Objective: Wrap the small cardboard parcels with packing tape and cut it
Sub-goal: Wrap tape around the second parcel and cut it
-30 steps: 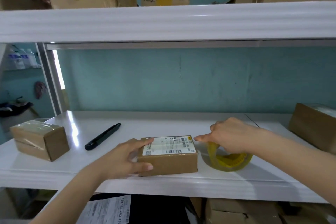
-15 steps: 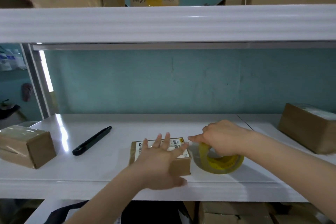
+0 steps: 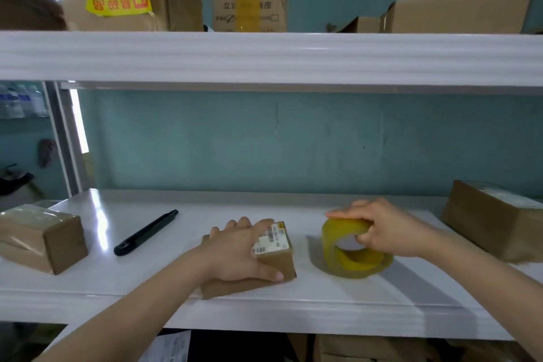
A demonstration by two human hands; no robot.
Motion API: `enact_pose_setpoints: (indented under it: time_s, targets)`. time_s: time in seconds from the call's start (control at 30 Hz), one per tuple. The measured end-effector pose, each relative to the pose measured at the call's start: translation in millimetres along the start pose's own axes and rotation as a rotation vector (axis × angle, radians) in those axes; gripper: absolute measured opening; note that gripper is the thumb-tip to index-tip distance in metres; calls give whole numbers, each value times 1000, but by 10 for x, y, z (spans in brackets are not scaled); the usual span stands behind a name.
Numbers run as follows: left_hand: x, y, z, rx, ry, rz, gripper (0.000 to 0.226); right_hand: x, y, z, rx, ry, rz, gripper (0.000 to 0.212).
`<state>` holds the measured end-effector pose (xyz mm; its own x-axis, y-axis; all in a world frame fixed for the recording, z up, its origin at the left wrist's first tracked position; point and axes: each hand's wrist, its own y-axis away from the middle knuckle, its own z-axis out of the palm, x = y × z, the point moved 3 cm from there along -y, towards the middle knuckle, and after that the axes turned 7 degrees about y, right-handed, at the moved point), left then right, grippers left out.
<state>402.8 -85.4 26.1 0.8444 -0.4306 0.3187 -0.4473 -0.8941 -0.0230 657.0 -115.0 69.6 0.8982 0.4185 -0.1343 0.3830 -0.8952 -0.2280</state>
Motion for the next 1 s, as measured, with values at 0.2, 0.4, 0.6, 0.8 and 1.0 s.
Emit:
enact_pose_setpoints:
  time_s: [0.2, 0.4, 0.6, 0.8, 1.0]
  targets:
    - [-92, 101, -100, 315, 684, 172, 89, -46, -9, -332, 50, 452, -12, 67]
    - [155, 171, 200, 559, 1205, 330, 76, -52, -125, -533, 66, 454, -55, 73]
    - [54, 257, 253, 536, 1212, 265, 90, -316, -221, -310, -62, 474, -97, 77]
    - [-53, 331, -73, 470, 640, 243, 81, -369, -196, -324, -96, 526, -98, 76]
    - [110, 326, -486, 477, -21, 383, 90, -427, -214, -313, -99, 541, -92, 76]
